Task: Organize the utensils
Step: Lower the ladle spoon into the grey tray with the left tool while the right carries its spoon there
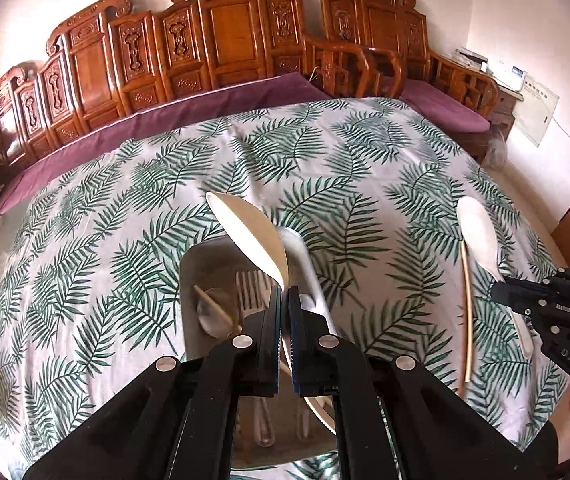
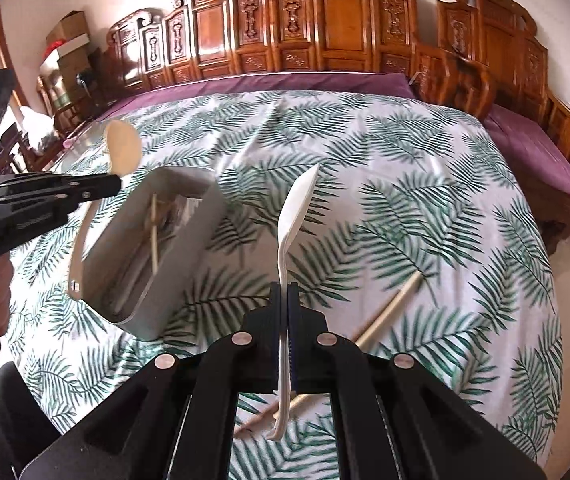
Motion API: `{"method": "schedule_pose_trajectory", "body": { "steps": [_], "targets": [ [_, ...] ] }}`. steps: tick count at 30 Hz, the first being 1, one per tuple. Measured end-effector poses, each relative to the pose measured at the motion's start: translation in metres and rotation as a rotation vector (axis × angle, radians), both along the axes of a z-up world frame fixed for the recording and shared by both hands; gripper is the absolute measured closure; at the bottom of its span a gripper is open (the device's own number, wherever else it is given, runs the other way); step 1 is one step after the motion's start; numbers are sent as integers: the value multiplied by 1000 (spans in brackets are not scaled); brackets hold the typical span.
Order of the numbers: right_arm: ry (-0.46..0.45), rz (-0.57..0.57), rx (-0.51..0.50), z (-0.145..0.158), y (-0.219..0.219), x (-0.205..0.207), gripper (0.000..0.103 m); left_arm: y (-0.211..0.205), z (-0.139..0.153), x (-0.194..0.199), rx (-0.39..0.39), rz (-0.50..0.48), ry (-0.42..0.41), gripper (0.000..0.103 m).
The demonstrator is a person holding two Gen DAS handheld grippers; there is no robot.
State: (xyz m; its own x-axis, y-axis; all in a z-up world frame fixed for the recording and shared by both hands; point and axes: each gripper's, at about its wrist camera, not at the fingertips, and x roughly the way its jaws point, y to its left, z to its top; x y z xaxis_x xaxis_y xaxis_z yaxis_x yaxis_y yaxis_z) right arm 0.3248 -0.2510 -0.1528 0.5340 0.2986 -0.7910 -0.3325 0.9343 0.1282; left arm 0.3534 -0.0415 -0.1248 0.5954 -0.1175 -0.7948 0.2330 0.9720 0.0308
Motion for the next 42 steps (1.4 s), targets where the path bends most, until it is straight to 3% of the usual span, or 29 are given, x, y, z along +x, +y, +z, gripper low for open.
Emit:
{"method": "schedule_pose_trajectory", "body": {
  "steps": [16,20,24,26,35,42],
  "targets": [
    [5,84,-21,0,62,10,99,39,-10,-2,-24,30,-7,97],
    [9,101,-18,0,79,13,99,54,-6,-8,-33,49,-25,81],
    [11,129,-3,2,102,18,99,73,-2,-20,-47,77,-43,74],
    [18,141,8,0,114,21,99,83,0,-26,-44,91,-57,63],
    [51,176,25,-11,157,36,99,116,6,-50,-32,143,-95,33],
    [81,179,44,-18,169,46,99,132,1,-56,-29,161,-91,28]
  ]
}}
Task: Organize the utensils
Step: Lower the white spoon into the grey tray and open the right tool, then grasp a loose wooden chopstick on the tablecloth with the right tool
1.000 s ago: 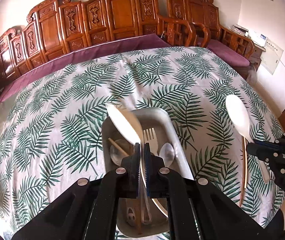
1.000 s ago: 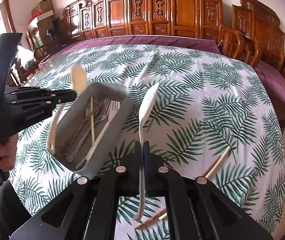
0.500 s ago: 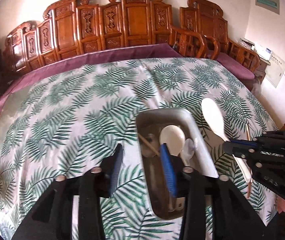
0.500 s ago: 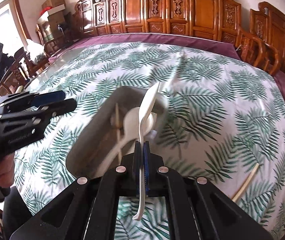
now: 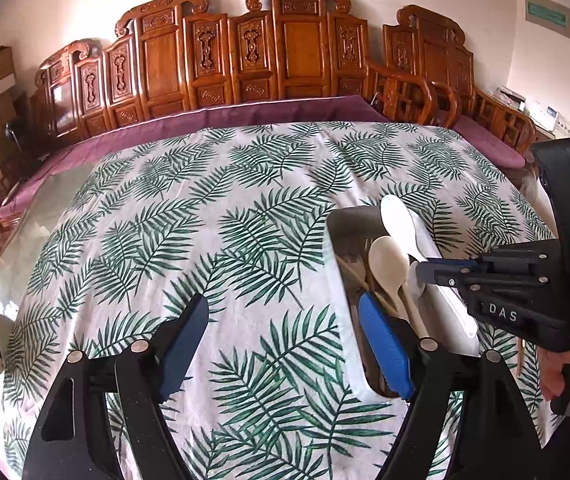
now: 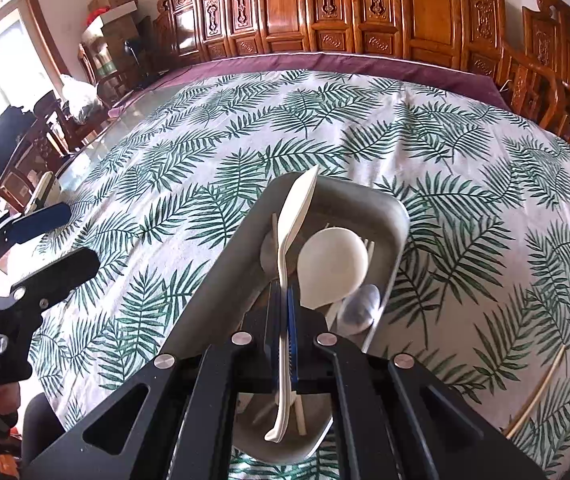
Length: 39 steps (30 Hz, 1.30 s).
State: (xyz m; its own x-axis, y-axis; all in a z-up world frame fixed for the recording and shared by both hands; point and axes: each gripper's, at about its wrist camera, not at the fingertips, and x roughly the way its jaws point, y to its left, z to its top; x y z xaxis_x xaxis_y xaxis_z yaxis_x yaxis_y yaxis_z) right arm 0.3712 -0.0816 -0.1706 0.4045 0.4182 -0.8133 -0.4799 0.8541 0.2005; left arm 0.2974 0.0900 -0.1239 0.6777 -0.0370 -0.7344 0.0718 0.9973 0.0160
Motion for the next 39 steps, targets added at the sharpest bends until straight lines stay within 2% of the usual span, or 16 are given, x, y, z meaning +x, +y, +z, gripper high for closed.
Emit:
{"method": "schedule_pose_trajectory", "body": {
  "steps": [11,15,20,26,31,39],
  "targets": [
    [-18,16,0,3,2,-1,98,3,-4,-6,-11,11,10,27],
    [-40,-12,23,13,-28,-8,98,-8,-2,-9,-16,-11,7,27],
    [-71,-76,-25,14,-91,-20,86,-30,1,-13,-31,-53,-2,27],
    [-14,-195,-83,-12,-172,-18,84,-65,2,-14,-45,-111,-5,27],
    [26,-275,-126,-37,-212,-18,84,-92,0,-19,-51,-156,-2,27],
    [69,-320,-144,-63,-228,-17,84,-127,-10,-25,-44,-214,14,27]
  ]
}}
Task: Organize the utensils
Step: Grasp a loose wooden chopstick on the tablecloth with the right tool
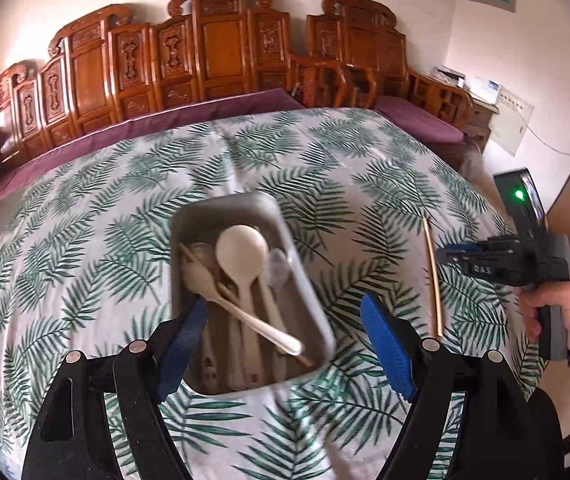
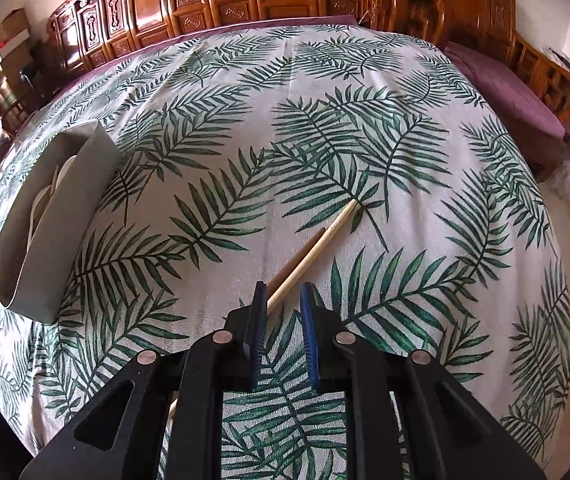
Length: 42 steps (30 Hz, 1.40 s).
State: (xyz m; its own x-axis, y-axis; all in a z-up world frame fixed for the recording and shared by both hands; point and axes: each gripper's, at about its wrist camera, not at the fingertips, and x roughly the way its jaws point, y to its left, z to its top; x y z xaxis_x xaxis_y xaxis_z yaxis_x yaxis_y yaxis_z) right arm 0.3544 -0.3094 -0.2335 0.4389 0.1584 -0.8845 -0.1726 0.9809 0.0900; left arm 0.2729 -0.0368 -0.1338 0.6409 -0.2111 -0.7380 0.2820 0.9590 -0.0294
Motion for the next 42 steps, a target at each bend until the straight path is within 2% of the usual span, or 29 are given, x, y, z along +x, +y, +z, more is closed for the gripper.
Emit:
{"method": "schedule_pose_trajectory", "body": {
  "steps": [7,14,17,20,28,34,38,42],
  "targets": [
    [16,1,-31,-6,7,3,84,-18,-12,-4,8,-34,24,27],
    [36,-34,-127,-4,5,3,84,-35,-18,-6,10,-57,37,27],
    [75,-86,-61,-10,-7,8,85,-42,-21,-5,14,-65,41,27],
    [81,-90,-42,-12,-8,12,85,-48,-24,-7,14,-74,46,27],
    [48,-82,29,-7,-7,14,85,-50,-26,-11,24,-84,49,27],
    [63,-83,-32,-7,-1,13,85,-47,-25,-12,19,-79,51,27],
    [59,-77,-110,-5,1,13,85,-50,-27,-12,19,-89,56,27],
    [80,-108,-69,-7,-1,21,85,-57,-30,-10,24,-95,59,27]
  ]
}}
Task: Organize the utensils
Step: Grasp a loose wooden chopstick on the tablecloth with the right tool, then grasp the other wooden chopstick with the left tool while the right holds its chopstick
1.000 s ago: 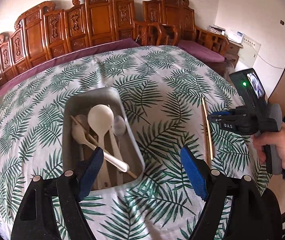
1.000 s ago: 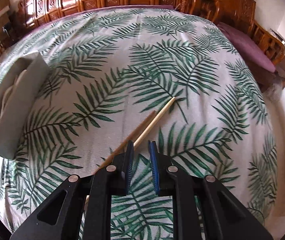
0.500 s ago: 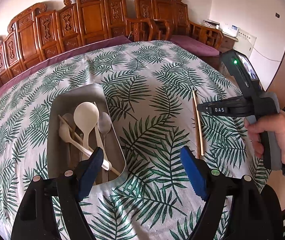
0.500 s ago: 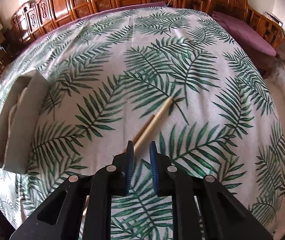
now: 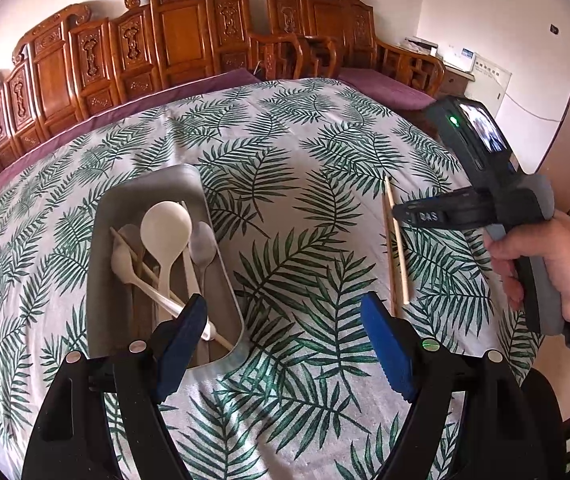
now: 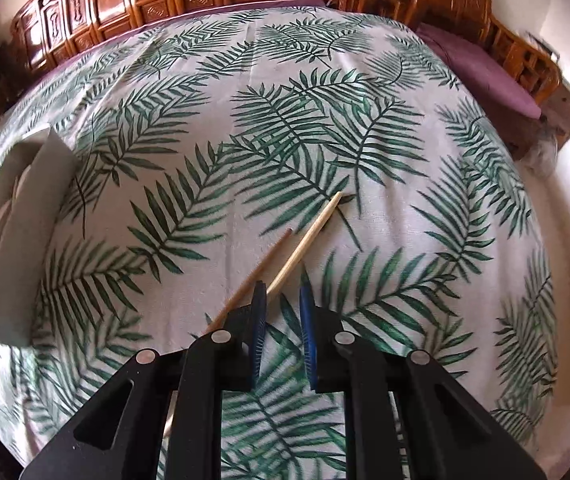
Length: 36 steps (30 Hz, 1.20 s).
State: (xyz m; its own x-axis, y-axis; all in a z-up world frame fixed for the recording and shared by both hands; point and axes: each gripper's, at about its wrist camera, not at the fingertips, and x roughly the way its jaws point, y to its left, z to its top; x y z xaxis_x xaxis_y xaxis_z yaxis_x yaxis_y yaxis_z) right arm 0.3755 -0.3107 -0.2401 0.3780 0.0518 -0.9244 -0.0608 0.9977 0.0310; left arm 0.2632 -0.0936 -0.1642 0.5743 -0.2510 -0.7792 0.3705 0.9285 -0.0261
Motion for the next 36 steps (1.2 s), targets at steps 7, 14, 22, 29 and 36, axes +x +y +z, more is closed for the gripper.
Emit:
{"method": "schedule_pose_trajectory", "body": {
  "steps": [7,14,22,29,36],
  "targets": [
    [-6,8,-44,-6,8,5,90,-3,-5,0,-10,9,15,27],
    [-7,38,-19,-5,-7,-9,97,-25,-16,8,1,-22,29,27],
    [-42,35,56,8,-39,-42,97,-67,-37,33,8,-77,88,32],
    [-66,45,94,15,-54,-58,97,-111,-59,54,32,-150,171,58],
    [-64,34,120,6,-66,-60,97,-137,-72,59,62,-190,194,73]
  ]
}}
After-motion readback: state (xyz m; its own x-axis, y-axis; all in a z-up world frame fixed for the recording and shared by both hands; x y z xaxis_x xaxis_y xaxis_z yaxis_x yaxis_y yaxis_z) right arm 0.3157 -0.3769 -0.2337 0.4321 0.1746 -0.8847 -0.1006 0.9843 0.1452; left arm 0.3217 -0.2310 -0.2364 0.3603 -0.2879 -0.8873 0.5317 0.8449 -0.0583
